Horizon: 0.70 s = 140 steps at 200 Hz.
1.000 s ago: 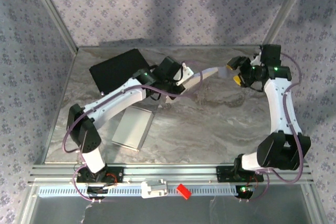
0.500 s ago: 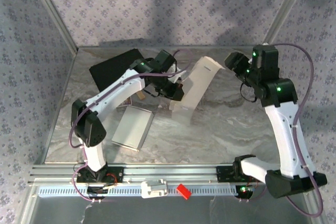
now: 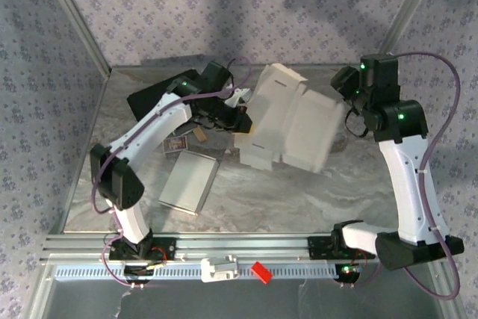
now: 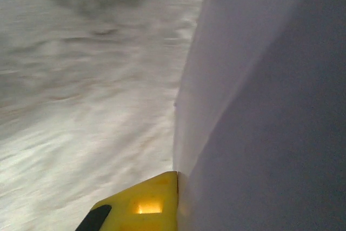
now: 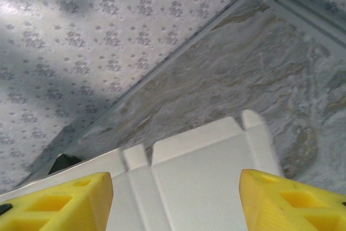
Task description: Fold the paper box
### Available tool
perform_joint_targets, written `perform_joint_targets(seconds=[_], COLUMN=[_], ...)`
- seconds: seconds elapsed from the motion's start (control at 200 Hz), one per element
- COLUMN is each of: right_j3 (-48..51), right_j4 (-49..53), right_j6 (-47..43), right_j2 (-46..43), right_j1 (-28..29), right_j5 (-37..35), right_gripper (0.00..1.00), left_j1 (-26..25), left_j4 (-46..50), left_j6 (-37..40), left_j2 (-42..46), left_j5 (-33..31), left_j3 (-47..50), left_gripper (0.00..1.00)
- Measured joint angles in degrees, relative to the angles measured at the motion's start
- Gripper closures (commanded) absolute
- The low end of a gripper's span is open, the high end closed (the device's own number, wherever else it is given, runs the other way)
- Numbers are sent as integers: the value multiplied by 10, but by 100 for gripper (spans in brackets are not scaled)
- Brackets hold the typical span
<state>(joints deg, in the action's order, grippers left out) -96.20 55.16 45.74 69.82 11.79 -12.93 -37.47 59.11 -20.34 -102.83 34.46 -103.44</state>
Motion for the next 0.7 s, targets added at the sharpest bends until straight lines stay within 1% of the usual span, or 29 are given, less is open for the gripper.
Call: perform_joint_targets(seconds=[0.085, 0.2, 0.28, 0.355, 0.485, 0.655, 0.7], right_j3=[11, 59, 62, 40, 15, 9, -2], right_j4=[-3, -28, -31, -29, -32, -44, -43], right_j6=[35, 103, 153, 198, 278, 353, 362], right_j2=[2, 12, 53, 108, 178, 228, 238], right_j1=[28, 75, 114, 150, 181, 178, 177], right_j5=[6, 36, 51, 57, 76, 102, 103], right_gripper=[38, 39, 39, 38, 39, 40, 43], left_j1=[-2, -11, -20, -30, -48, -70, -73], left_j4=[43, 81, 107, 124, 127, 125, 125], left_j6=[37, 83, 109, 125, 140, 151, 152], left_j2=[-45, -81, -96, -101, -101, -101, -101], left_j5=[-87, -171, -224, -271, -325, -367, -372], left_j3=[-25, -29, -38, -56, -82, -84, -84], left_gripper=[100, 100, 100, 100, 100, 100, 100])
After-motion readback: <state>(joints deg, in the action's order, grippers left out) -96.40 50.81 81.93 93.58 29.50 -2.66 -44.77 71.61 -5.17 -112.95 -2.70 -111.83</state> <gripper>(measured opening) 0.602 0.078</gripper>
